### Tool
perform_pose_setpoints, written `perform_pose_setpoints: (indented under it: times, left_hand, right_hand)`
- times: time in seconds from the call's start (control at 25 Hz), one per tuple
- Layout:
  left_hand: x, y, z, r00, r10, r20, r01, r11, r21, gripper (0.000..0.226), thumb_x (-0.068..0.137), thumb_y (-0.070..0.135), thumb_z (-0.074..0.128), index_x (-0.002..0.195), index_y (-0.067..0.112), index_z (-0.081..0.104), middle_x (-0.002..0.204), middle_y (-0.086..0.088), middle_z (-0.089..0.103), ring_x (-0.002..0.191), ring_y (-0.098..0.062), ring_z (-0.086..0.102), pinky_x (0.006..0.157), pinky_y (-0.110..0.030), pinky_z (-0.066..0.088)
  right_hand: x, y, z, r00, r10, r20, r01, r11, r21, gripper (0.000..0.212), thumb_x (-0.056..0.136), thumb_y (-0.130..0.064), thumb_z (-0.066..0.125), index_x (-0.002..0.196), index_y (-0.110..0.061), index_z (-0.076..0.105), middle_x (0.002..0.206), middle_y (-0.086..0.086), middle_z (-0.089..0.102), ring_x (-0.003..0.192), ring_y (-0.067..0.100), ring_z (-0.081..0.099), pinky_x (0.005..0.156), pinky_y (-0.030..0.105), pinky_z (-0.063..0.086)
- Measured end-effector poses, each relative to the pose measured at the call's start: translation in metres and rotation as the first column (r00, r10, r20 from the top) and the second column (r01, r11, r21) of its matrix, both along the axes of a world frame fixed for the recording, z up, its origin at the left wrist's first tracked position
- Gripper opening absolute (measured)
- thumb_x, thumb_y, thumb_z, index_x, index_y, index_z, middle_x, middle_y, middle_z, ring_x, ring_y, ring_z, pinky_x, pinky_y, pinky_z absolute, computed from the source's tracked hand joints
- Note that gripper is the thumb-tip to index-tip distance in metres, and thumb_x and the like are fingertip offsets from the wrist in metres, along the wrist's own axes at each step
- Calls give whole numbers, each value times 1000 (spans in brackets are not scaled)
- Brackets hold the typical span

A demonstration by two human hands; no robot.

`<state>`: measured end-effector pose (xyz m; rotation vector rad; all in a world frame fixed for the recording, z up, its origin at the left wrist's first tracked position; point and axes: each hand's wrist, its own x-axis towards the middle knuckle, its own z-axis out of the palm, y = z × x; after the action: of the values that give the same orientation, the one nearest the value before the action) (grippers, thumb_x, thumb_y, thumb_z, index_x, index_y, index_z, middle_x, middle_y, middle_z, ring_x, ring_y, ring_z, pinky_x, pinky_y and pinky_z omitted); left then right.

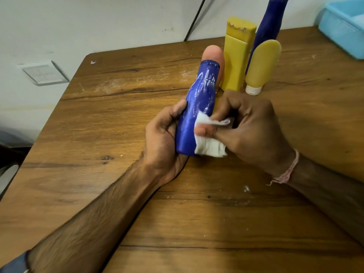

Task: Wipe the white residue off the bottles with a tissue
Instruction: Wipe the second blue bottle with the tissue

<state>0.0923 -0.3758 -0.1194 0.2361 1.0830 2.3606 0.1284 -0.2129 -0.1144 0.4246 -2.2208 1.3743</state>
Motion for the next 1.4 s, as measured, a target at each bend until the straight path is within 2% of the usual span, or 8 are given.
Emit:
perform_pose_setpoints:
  times: [0.12, 0.52, 0.68, 0.84, 1.0, 1.24, 1.32, 1.4]
  left_hand:
    - [1, -1, 0, 995, -82, -62, 74, 989, -125, 50, 97, 37, 38, 128, 1, 53, 90, -21, 57, 68, -32, 53, 52, -33, 46]
    - [1, 1, 0, 991, -104, -89, 84, 975, -205, 50, 98, 39, 40, 118, -2, 59, 76, -20, 55, 55, -29, 51, 45, -30, 40]
    - [1, 1, 2, 985, -131, -108, 106, 971, -215, 44, 95, 38, 42, 114, 1, 55, 78, -21, 54, 55, -28, 50, 44, -29, 38]
    - [0, 1, 1, 984, -117, -137, 81, 966, -247, 45, 93, 39, 43, 118, 3, 54, 77, -21, 54, 55, -29, 50, 45, -31, 39]
    - [1, -1, 0, 969, -93, -229, 17, 948, -316, 40, 93, 38, 41, 113, 6, 54, 79, -22, 53, 56, -28, 50, 47, -31, 37]
    - [-2, -5, -5, 843, -107, -527, -179, 868, -464, 30, 95, 45, 41, 102, 26, 63, 88, -9, 57, 71, -33, 52, 60, -49, 40]
    - [0, -8, -7, 701, -166, -694, -416, 695, -587, 40, 98, 42, 32, 119, 28, 63, 108, 8, 60, 97, -16, 60, 86, -56, 48]
    - [1, -7, -5, 614, -187, -766, -541, 607, -582, 45, 102, 37, 30, 130, 22, 61, 107, 21, 61, 91, 1, 61, 79, -50, 52]
  right_hand:
    - [-5, 6, 4, 994, -111, -11, 107, 976, -190, 31, 79, -13, 86, 73, -11, 55, 69, -9, 59, 61, -2, 56, 57, 13, 43]
    - [-6, 14, 8, 1000, 24, 7, -22, 985, -170, 33, 78, -8, 85, 69, -17, 54, 67, -12, 58, 61, -1, 54, 58, 16, 45]
    - [-12, 13, 13, 978, -204, -51, 185, 949, -254, 28, 82, -17, 83, 76, -17, 56, 71, -14, 59, 65, -3, 59, 59, 15, 48]
    - [-11, 20, 14, 998, -60, -19, 55, 977, -206, 28, 79, -12, 84, 73, -12, 56, 64, -16, 58, 61, -2, 55, 58, 15, 46]
    - [-14, 20, 18, 975, -213, -63, 192, 952, -237, 30, 82, -20, 83, 73, -21, 55, 66, -19, 60, 64, -2, 59, 59, 16, 48]
    - [-10, 18, 19, 946, -303, -113, 284, 945, -160, 30, 83, -25, 83, 76, -15, 55, 72, -15, 56, 64, -5, 58, 57, 12, 44]
    - [-9, 16, 17, 962, -256, -91, 246, 963, -108, 33, 82, -25, 84, 74, -11, 55, 68, -11, 56, 61, -1, 53, 56, 16, 43]
    - [-9, 15, 18, 960, -271, -70, 262, 958, -113, 36, 82, -28, 84, 74, -7, 56, 69, -6, 58, 62, 0, 54, 57, 18, 45]
